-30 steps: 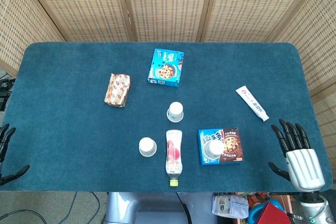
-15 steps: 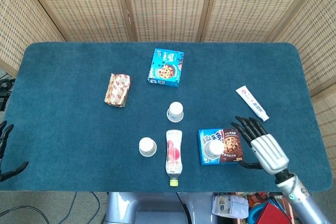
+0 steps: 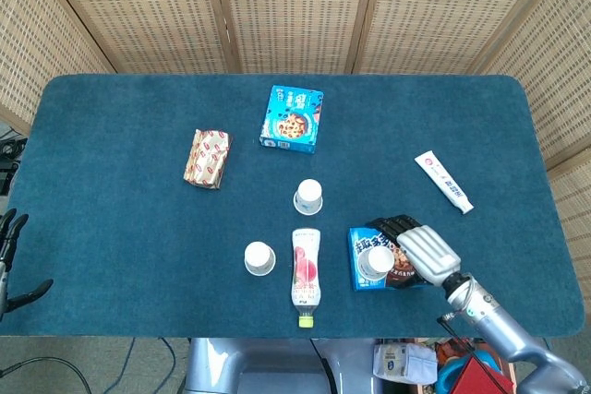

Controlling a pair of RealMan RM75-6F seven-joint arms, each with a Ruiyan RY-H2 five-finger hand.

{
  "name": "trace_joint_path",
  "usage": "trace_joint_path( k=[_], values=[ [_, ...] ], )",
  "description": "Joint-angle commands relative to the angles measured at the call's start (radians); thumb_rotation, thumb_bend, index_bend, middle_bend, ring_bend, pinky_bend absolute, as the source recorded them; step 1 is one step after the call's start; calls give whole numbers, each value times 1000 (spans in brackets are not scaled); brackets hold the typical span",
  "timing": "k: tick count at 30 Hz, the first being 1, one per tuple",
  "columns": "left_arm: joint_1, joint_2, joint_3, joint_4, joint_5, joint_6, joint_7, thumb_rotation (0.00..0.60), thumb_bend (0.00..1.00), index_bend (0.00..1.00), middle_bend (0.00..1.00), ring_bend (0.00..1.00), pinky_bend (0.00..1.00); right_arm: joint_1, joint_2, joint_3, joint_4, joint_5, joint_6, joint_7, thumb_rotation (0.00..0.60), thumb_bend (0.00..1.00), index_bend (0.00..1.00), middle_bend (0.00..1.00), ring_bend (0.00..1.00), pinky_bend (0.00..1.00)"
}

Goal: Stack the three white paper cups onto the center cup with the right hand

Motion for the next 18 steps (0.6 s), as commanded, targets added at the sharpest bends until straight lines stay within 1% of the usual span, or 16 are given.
trace_joint_path(
  k=[1, 5, 11, 12, 16, 18],
  values=[
    [0, 0, 1, 0, 1, 0, -1, 600, 111, 0, 0, 0, 0, 10, -17, 0, 1, 17, -10, -13, 600, 68, 236, 319, 272, 214],
    [2, 2, 2, -2, 4, 4, -3, 600, 110, 0, 0, 0, 0, 17, -40, -2, 10, 43, -19, -41, 600, 162, 308, 382, 326, 225],
    [0, 2, 1, 0, 0, 0, -5, 600, 110, 0, 0, 0, 0, 21, -71, -1, 32, 72, -11, -66, 600, 280, 362, 428, 359, 234],
    [0, 1, 1, 0, -1, -1, -5, 600, 110, 0, 0, 0, 0, 22, -75, -1, 38, 77, -9, -73, 600, 291, 368, 434, 368, 236],
    [-1, 2, -1, -1, -7, -5, -4, 600, 111, 0, 0, 0, 0, 24, -88, -2, 48, 90, -1, -93, 600, 316, 416, 492, 466, 279],
    [-2, 1, -2, -1, -8, -6, -1, 600, 110, 0, 0, 0, 0, 26, -93, -3, 52, 95, 4, -118, 600, 332, 426, 502, 470, 282]
  ],
)
